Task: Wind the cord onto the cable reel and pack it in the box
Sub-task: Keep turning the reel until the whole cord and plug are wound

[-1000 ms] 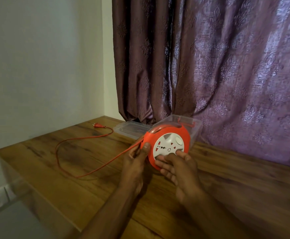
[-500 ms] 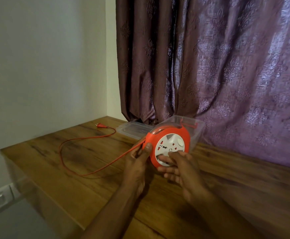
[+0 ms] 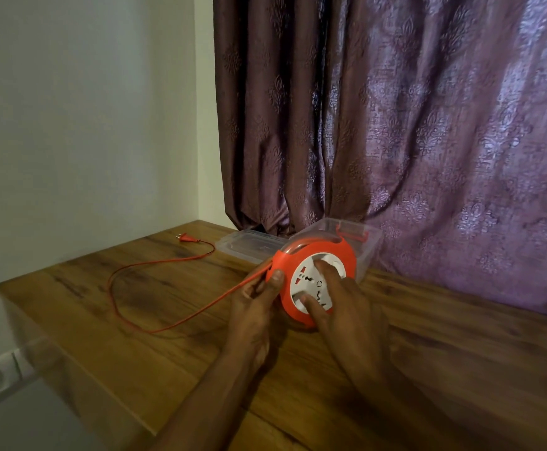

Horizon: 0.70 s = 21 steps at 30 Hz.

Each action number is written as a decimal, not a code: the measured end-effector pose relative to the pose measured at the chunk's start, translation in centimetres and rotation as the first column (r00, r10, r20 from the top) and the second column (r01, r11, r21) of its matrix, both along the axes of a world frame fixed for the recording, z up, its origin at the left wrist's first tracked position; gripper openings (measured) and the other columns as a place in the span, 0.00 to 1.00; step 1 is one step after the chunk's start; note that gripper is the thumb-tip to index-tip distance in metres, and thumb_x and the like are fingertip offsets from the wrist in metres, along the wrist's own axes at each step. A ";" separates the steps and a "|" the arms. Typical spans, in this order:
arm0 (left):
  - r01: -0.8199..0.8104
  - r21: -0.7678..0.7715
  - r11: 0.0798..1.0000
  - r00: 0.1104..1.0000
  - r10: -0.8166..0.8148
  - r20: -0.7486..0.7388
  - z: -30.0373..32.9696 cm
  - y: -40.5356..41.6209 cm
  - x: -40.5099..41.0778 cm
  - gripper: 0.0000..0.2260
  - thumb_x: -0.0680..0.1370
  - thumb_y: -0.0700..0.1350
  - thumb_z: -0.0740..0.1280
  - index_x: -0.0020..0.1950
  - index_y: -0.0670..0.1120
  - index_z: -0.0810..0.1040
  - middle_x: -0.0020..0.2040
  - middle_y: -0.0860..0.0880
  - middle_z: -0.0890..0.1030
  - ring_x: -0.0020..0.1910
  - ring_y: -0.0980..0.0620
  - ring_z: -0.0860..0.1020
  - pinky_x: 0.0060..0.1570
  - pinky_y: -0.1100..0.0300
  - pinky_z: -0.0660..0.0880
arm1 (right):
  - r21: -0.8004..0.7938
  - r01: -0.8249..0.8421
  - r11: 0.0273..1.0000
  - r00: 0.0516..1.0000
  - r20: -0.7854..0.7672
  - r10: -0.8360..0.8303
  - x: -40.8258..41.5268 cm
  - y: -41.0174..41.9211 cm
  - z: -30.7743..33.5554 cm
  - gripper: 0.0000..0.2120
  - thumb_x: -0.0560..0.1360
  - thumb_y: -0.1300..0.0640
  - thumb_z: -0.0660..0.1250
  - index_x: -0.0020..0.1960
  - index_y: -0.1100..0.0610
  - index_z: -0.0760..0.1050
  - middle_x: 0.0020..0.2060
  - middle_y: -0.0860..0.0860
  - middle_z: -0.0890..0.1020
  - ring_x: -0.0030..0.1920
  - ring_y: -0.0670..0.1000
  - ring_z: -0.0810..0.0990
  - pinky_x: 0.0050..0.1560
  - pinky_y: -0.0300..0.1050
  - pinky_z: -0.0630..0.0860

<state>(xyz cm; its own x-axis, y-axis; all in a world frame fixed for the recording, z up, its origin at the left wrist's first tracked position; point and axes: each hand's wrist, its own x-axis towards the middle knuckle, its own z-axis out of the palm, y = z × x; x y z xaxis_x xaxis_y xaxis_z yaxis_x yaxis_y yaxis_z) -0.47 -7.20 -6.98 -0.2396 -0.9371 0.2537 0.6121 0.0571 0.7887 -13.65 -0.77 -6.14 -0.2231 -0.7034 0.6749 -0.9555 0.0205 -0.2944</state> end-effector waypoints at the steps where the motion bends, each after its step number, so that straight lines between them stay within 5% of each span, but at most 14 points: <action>1: 0.004 -0.006 1.000 1.000 -0.004 0.008 0.0 0.0 0.0 0.18 0.73 0.46 0.71 0.61 0.41 0.82 0.54 0.41 0.87 0.53 0.43 0.86 0.46 0.52 0.84 | -0.021 0.004 1.000 1.000 0.011 -0.003 -0.1 0.0 0.1 0.28 0.74 0.33 0.58 0.70 0.36 0.54 0.57 0.48 0.79 0.50 0.54 0.81 0.42 0.51 0.79; 6: -0.009 -0.033 0.999 0.999 0.010 0.030 0.0 0.1 0.0 0.17 0.72 0.47 0.72 0.60 0.43 0.82 0.53 0.42 0.87 0.53 0.44 0.86 0.47 0.51 0.84 | -0.089 0.017 0.996 0.983 0.184 0.000 0.4 -0.1 0.0 0.29 0.69 0.32 0.64 0.67 0.38 0.62 0.46 0.45 0.83 0.45 0.52 0.83 0.38 0.45 0.77; 10: -0.014 -0.062 0.998 0.998 0.017 0.057 0.0 0.5 -0.2 0.19 0.73 0.47 0.71 0.62 0.43 0.81 0.54 0.43 0.87 0.53 0.43 0.86 0.48 0.49 0.84 | -0.038 0.021 0.999 0.876 0.483 0.000 0.6 -0.4 0.2 0.29 0.63 0.26 0.63 0.59 0.37 0.66 0.39 0.45 0.83 0.44 0.53 0.82 0.44 0.53 0.79; 13: -0.016 -0.058 0.998 0.997 0.021 0.078 0.1 0.7 -0.3 0.20 0.71 0.48 0.71 0.62 0.44 0.81 0.53 0.44 0.87 0.52 0.43 0.86 0.47 0.49 0.84 | -0.067 -0.034 0.997 0.696 0.714 0.072 1.1 -0.3 0.8 0.24 0.65 0.32 0.70 0.55 0.42 0.69 0.45 0.50 0.84 0.37 0.54 0.84 0.37 0.52 0.81; 16: -0.015 -0.040 0.999 0.996 0.019 0.086 0.0 0.7 -0.4 0.21 0.70 0.49 0.72 0.61 0.43 0.81 0.53 0.42 0.87 0.51 0.43 0.86 0.49 0.47 0.84 | -0.102 -0.090 0.991 0.441 0.888 0.132 1.5 0.0 1.4 0.23 0.69 0.40 0.73 0.57 0.50 0.70 0.36 0.53 0.86 0.28 0.52 0.84 0.26 0.42 0.73; 21: -0.019 -0.058 0.998 0.996 0.024 0.086 0.0 0.4 -0.3 0.19 0.71 0.49 0.72 0.60 0.43 0.82 0.52 0.44 0.87 0.52 0.44 0.86 0.48 0.52 0.84 | -0.132 -0.218 0.967 0.115 0.980 0.160 2.0 0.6 2.3 0.20 0.74 0.46 0.70 0.57 0.59 0.72 0.37 0.56 0.86 0.29 0.52 0.83 0.23 0.37 0.71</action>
<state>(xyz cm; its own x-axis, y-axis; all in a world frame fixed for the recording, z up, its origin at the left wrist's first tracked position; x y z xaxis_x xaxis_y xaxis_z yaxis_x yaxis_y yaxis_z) -0.79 -6.80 -6.97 -0.2425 -0.9271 0.2859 0.5401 0.1158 0.8336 -11.63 -0.19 -3.81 -0.5260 -0.8500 -0.0268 0.1708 -0.0747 -0.9825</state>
